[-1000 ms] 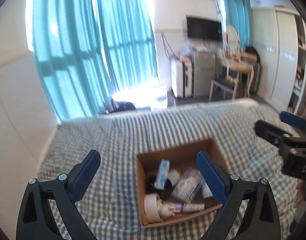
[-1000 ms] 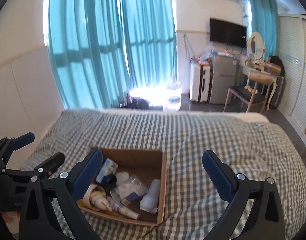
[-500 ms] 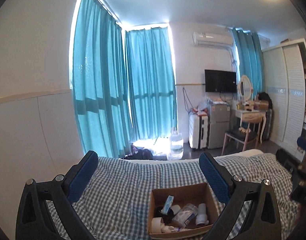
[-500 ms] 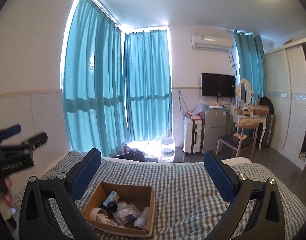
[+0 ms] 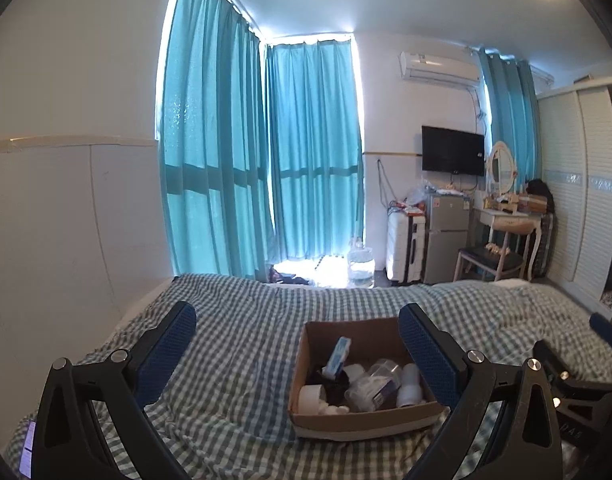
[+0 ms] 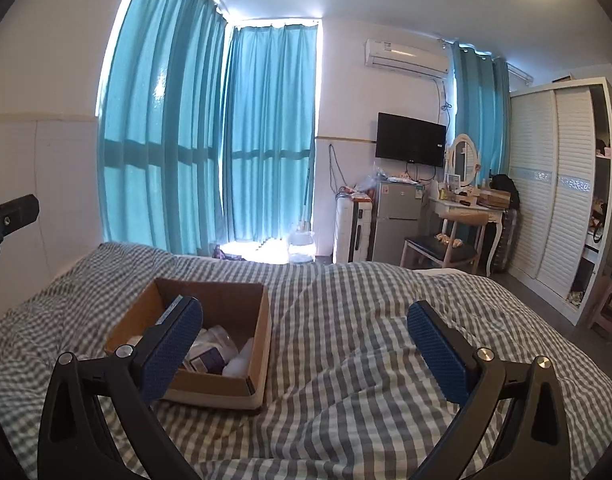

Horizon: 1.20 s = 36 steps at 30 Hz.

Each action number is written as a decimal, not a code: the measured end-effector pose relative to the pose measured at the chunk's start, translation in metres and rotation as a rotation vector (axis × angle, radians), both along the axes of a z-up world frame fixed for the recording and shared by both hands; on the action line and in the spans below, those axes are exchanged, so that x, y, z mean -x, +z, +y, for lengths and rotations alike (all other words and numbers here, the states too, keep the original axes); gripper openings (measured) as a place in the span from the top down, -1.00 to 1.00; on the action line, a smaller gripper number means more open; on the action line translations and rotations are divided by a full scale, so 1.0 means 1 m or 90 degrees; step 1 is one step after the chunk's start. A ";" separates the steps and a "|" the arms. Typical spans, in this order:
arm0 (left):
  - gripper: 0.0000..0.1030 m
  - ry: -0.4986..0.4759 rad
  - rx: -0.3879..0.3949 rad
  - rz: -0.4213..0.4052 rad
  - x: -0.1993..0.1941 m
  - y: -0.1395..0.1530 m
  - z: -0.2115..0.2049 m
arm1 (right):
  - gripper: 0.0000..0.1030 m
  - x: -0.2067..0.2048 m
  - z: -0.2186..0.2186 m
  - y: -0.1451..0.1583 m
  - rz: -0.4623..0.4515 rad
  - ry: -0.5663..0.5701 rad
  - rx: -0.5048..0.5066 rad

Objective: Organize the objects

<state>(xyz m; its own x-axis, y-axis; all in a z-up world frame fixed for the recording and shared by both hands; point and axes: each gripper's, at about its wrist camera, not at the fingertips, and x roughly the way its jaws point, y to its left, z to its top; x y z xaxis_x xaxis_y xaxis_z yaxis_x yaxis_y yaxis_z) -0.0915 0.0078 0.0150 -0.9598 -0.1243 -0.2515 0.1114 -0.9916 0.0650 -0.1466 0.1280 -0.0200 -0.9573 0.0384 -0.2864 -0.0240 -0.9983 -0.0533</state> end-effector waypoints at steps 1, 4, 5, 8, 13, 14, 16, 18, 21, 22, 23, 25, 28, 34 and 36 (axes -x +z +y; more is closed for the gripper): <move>-1.00 0.006 0.009 -0.005 0.001 -0.004 0.000 | -1.00 0.002 -0.001 -0.002 -0.003 0.004 0.001; -1.00 0.005 0.019 -0.024 0.003 -0.011 0.000 | -1.00 0.002 0.000 -0.005 -0.005 0.008 0.009; -1.00 0.005 0.017 -0.028 0.004 -0.013 -0.001 | -1.00 0.001 0.001 -0.006 -0.006 0.009 0.011; -1.00 -0.003 0.009 -0.035 0.002 -0.014 -0.001 | -0.99 0.001 0.003 -0.007 -0.009 0.005 0.012; -1.00 -0.015 0.020 -0.041 -0.003 -0.015 0.006 | -1.00 0.001 0.007 -0.006 -0.019 0.000 0.032; -1.00 -0.018 0.024 -0.040 -0.002 -0.014 0.007 | -1.00 0.001 0.007 -0.006 -0.019 -0.001 0.032; -1.00 -0.021 0.029 -0.041 -0.003 -0.014 0.008 | -1.00 0.000 0.009 -0.005 -0.017 -0.004 0.032; -1.00 -0.023 0.030 -0.045 -0.004 -0.014 0.009 | -1.00 -0.001 0.009 -0.005 -0.017 -0.003 0.033; -1.00 -0.023 0.033 -0.049 -0.004 -0.015 0.012 | -1.00 -0.001 0.009 -0.003 -0.020 -0.001 0.032; -1.00 -0.022 0.034 -0.050 -0.004 -0.015 0.012 | -1.00 -0.001 0.008 -0.003 -0.021 -0.001 0.031; -1.00 -0.022 0.036 -0.050 -0.004 -0.015 0.012 | -1.00 -0.001 0.008 -0.002 -0.021 0.000 0.031; -1.00 -0.023 0.038 -0.053 -0.004 -0.015 0.012 | -1.00 -0.001 0.008 -0.002 -0.022 0.001 0.033; -1.00 -0.020 0.037 -0.055 -0.003 -0.015 0.011 | -1.00 -0.001 0.008 -0.002 -0.023 0.001 0.033; -1.00 -0.016 0.032 -0.059 -0.003 -0.016 0.009 | -1.00 0.001 0.007 -0.004 -0.030 0.003 0.033; -1.00 -0.016 0.033 -0.061 -0.003 -0.016 0.009 | -1.00 0.002 0.007 -0.004 -0.031 0.003 0.033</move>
